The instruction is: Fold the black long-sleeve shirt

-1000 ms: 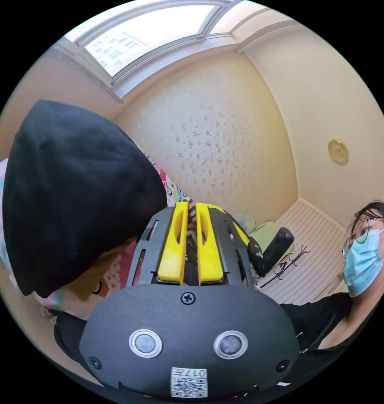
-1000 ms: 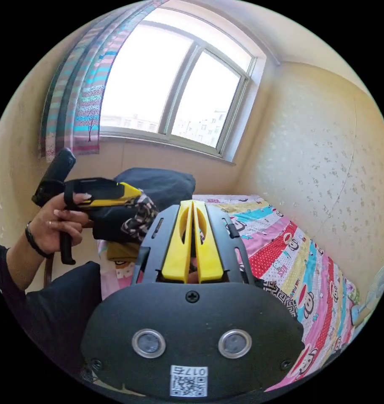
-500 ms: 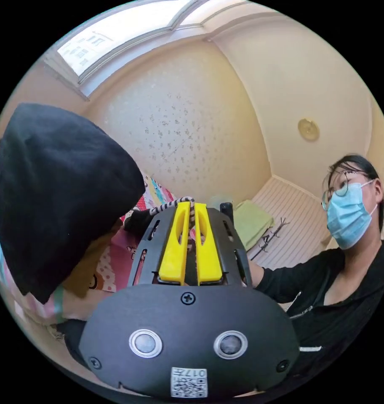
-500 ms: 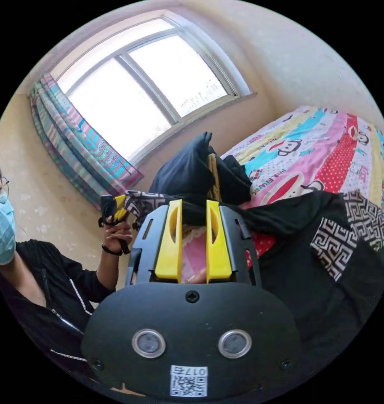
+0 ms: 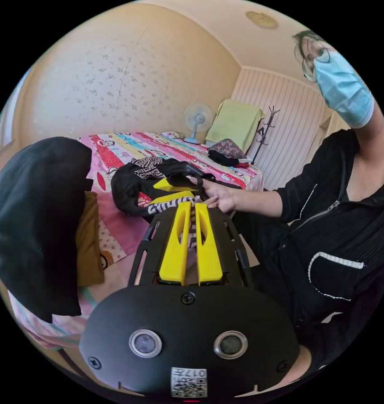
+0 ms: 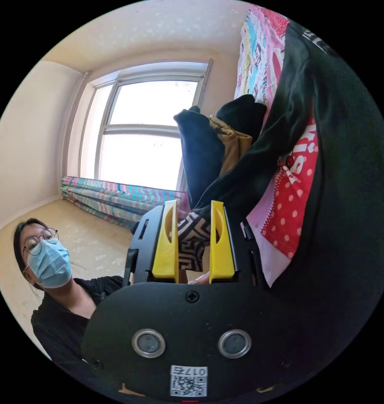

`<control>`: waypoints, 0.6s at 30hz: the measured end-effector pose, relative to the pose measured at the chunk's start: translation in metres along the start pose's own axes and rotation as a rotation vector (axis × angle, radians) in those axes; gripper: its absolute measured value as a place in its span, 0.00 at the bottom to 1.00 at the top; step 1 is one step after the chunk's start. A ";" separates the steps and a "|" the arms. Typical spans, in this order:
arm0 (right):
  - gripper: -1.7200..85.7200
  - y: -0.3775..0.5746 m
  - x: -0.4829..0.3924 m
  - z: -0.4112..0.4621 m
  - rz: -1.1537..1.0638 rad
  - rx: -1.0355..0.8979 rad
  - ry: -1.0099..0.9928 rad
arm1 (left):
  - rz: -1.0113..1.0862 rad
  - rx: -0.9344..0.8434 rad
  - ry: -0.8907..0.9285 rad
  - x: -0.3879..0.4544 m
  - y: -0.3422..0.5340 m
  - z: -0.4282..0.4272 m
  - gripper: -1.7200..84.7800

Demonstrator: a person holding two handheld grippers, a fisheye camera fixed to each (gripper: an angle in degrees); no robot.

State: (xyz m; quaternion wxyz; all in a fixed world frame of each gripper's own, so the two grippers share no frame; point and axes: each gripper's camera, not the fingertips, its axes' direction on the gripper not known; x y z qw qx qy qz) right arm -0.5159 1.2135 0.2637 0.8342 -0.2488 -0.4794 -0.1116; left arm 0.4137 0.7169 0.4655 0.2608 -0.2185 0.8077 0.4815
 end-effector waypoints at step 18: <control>0.10 0.062 -0.119 0.028 -0.188 -0.215 0.955 | 0.133 -0.203 0.040 0.087 -0.062 0.141 0.03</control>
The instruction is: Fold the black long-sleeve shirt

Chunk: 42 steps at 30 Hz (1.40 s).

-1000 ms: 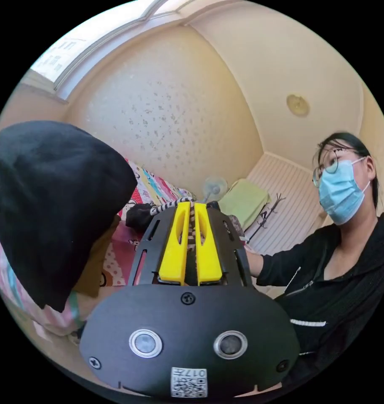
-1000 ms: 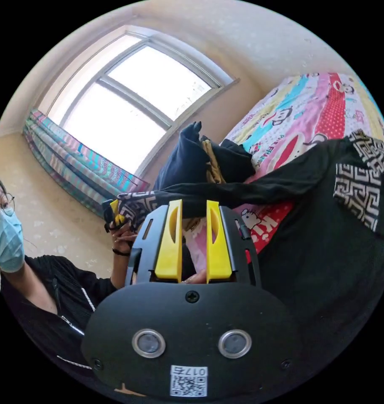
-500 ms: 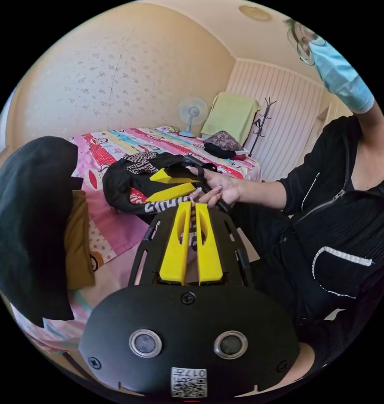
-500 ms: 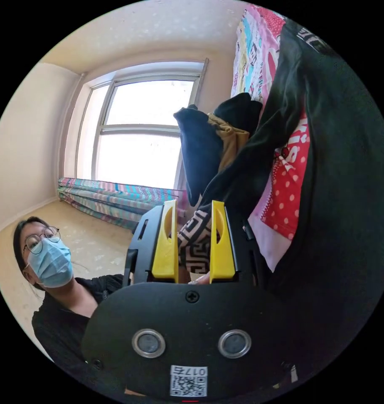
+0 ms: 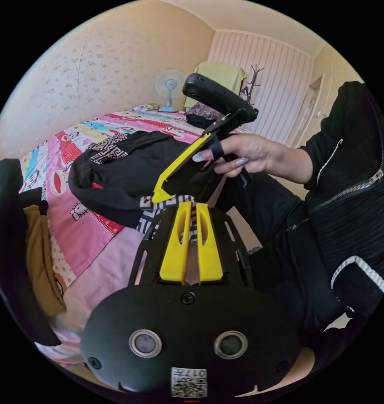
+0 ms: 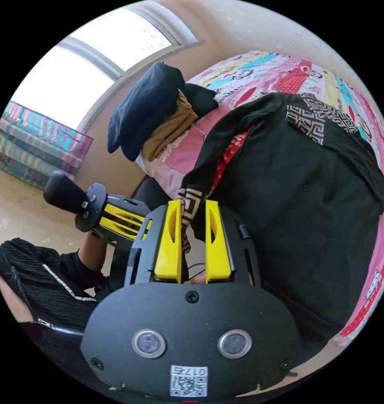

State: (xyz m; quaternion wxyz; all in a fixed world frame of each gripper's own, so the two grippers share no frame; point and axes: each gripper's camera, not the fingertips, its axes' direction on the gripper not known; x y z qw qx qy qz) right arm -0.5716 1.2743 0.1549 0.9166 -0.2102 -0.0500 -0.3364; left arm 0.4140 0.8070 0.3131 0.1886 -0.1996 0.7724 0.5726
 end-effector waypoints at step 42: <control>0.04 -0.139 0.044 -0.241 0.014 0.105 -0.897 | -0.305 0.421 -0.081 -0.072 0.007 -0.037 0.12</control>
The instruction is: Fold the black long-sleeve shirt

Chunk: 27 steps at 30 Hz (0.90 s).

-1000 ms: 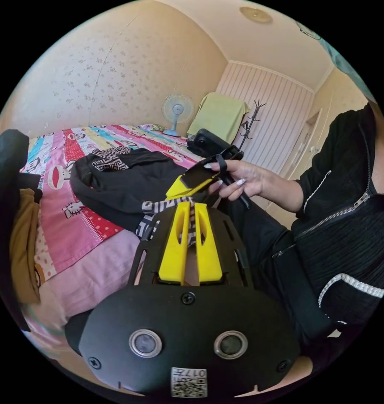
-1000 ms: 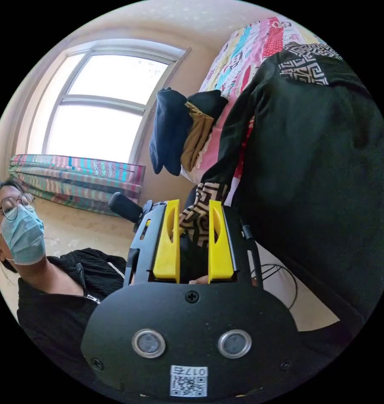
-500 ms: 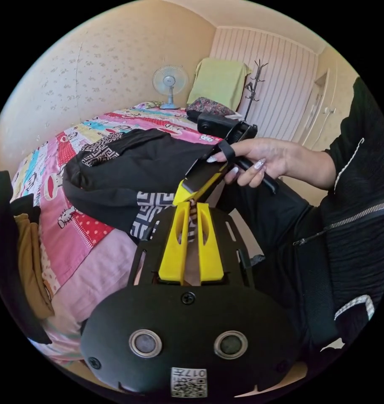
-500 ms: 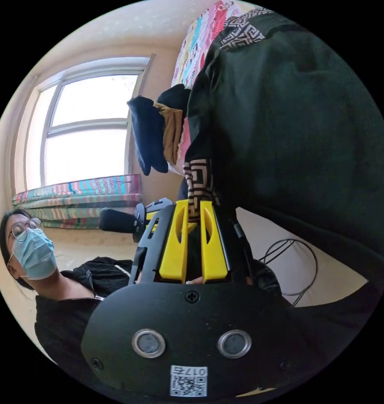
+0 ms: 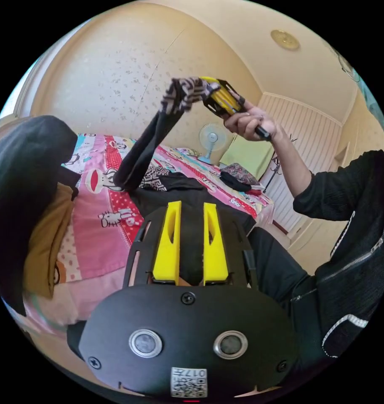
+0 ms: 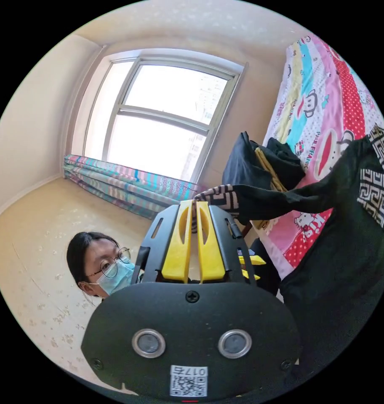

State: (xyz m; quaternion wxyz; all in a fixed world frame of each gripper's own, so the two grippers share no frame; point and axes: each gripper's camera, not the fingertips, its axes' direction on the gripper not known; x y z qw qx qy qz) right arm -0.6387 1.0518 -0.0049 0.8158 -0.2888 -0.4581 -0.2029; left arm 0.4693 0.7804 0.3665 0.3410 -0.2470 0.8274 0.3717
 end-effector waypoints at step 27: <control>0.10 0.217 0.272 -0.342 0.464 1.638 -0.251 | -0.555 0.477 0.069 -0.184 0.058 0.134 0.10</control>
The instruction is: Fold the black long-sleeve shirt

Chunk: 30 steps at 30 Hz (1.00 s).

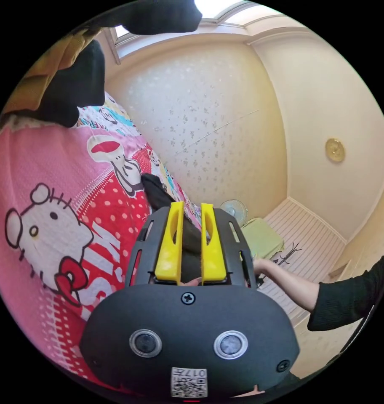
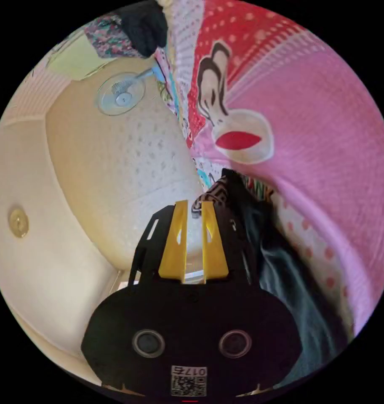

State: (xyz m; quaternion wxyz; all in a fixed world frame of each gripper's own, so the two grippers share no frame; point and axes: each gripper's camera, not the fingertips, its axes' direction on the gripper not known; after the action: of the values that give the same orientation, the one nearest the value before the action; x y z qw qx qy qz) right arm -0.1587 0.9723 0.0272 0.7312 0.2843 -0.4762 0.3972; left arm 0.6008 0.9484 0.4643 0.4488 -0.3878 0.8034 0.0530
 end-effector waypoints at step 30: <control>0.16 0.217 0.017 0.145 -0.552 -0.930 0.581 | 0.005 -0.025 -0.020 0.048 -0.021 0.013 0.07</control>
State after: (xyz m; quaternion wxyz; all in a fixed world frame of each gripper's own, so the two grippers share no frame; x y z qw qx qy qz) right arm -0.4076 0.9759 0.1067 0.9544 -0.0716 -0.2899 0.0052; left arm 0.6095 0.9115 0.4256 0.4519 -0.3909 0.7990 0.0682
